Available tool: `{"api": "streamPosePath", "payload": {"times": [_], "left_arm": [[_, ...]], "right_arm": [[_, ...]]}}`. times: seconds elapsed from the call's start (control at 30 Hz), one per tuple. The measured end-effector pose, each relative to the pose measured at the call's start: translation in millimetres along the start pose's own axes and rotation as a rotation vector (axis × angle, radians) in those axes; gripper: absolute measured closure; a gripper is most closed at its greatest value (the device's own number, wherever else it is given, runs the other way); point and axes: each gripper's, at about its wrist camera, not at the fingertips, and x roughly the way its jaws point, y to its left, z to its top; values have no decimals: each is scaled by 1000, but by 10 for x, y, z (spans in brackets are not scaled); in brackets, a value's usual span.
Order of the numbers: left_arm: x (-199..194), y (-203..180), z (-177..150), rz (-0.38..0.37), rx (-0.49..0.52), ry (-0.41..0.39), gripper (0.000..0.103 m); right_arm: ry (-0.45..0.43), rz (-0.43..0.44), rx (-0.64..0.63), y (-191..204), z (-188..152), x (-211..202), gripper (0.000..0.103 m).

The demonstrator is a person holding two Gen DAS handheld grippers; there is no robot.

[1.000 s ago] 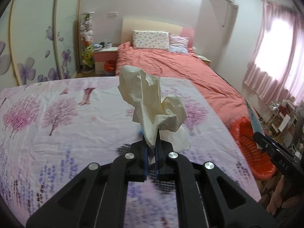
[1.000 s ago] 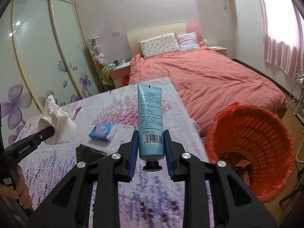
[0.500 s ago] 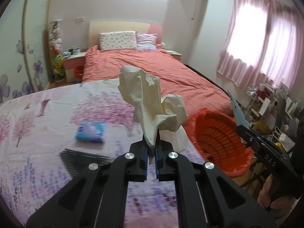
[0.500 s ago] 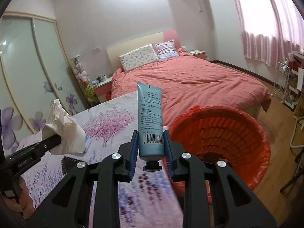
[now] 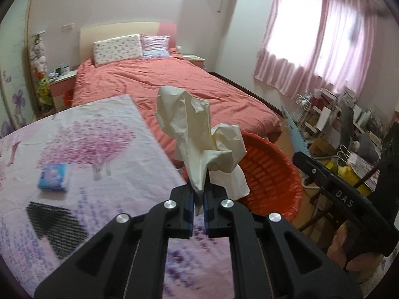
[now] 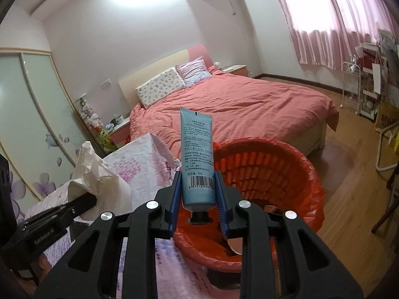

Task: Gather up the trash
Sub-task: 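Carry the tube and tissue over the orange basket and open both grippers, then return both open grippers from the basket to the items on the bed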

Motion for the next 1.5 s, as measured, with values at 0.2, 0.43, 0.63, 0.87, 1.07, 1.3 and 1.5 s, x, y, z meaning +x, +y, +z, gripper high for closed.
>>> {"api": "streamPosePath", "payload": {"times": [0.2,0.43,0.63,0.87,1.07,1.3,1.5], "left_arm": [[303,-279,28,-43,11,40,96],[628,-472,55,-47,35,80,69],[709,-338,-7,26,47,90,62],[554,45,-130,132,44,90,50],[313,508,-246,223,34,79,42],[47,1198,-436,343,-28,85,27],[-139,1819,-589,406,-102,92,19]], "right_arm": [[8,-23,50,-212,15,105,77],[58,-23,120,-437,60,271,73],[64,-31,120,-493,4,273,54],[59,-67,54,-327,-14,252,49],[50,-74,-37,-71,-33,214,48],[76,-39,-112,261,-131,227,42],[115,-5,-161,545,-272,318,38]]}}
